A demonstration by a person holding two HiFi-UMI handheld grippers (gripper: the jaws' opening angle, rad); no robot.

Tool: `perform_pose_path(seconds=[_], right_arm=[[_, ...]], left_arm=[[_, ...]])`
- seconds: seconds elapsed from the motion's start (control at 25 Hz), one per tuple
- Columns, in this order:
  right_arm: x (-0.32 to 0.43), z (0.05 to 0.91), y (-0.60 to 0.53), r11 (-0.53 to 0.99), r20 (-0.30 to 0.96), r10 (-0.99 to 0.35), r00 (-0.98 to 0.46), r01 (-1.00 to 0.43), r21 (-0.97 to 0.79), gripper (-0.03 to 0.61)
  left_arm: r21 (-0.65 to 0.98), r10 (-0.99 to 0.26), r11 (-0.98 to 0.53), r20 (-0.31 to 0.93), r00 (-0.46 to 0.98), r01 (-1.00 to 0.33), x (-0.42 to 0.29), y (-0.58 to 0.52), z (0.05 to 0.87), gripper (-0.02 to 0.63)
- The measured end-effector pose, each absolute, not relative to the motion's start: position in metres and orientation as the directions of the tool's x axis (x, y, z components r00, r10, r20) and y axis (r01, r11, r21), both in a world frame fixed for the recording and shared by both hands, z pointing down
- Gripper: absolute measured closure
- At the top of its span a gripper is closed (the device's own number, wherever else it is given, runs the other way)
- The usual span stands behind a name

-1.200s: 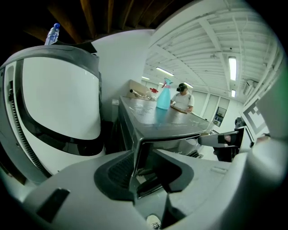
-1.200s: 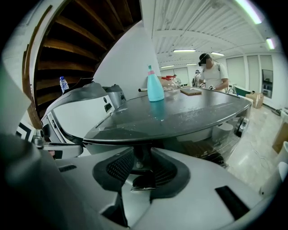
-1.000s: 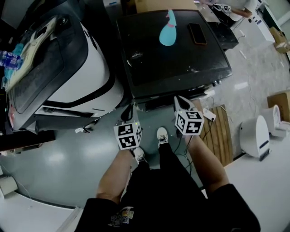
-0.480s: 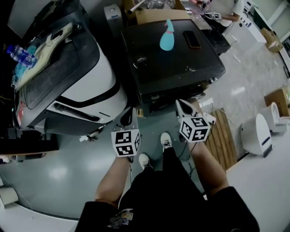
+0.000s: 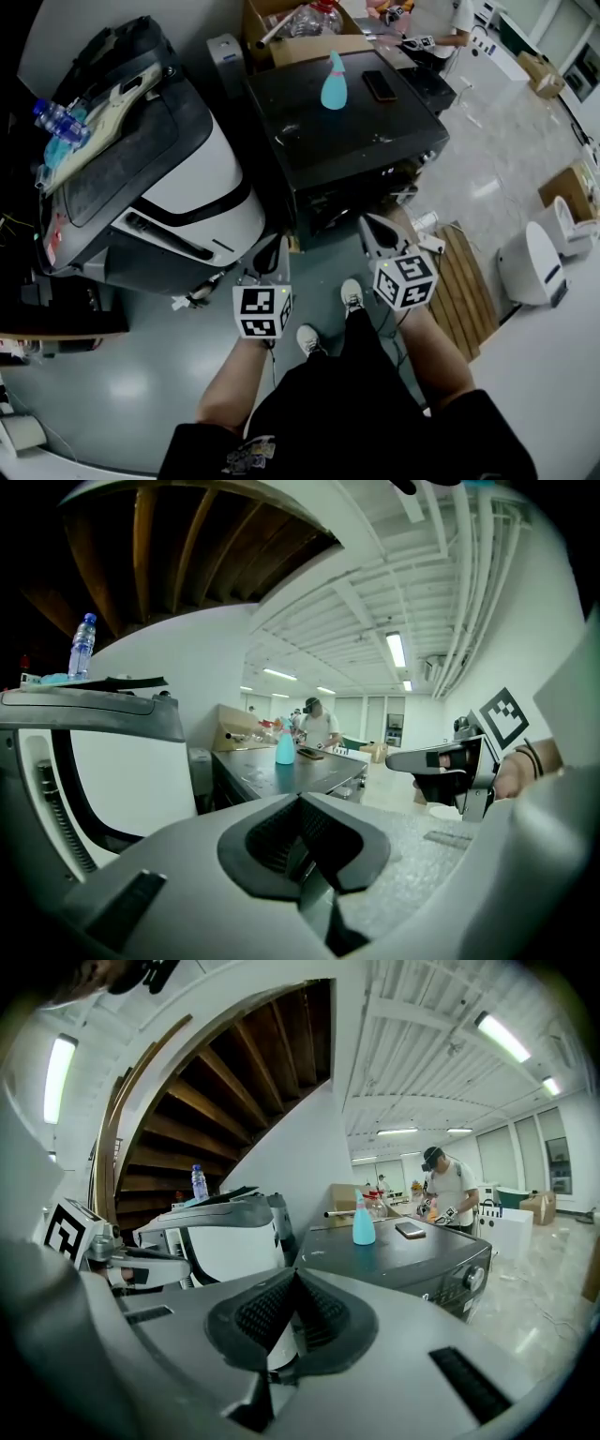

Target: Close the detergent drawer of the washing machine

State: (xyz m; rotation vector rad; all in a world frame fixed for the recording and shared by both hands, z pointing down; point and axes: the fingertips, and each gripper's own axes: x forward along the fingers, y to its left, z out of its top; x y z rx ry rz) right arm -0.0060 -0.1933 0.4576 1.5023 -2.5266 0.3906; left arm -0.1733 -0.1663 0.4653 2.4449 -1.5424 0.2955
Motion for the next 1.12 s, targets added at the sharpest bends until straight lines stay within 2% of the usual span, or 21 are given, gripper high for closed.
perform_pose_path(seconds=[0.6,1.12], right_arm=[[0.025,0.417,-0.122,0.476,0.228,-0.844,-0.486,-0.874,-0.1,0.581],[0.104,0.394,-0.03,0.573,0.168,-0.791,-0.588,-0.809,-0.13,0.581]], left_arm=[[0.095,-0.83,-0.482,0.269,0.488,-0.871,-0.134,-0.095,0.447,0.611],[0.093,-0.853,-0.441,0.266,0.449,-0.893,-0.033,-0.003,0.433,0.611]])
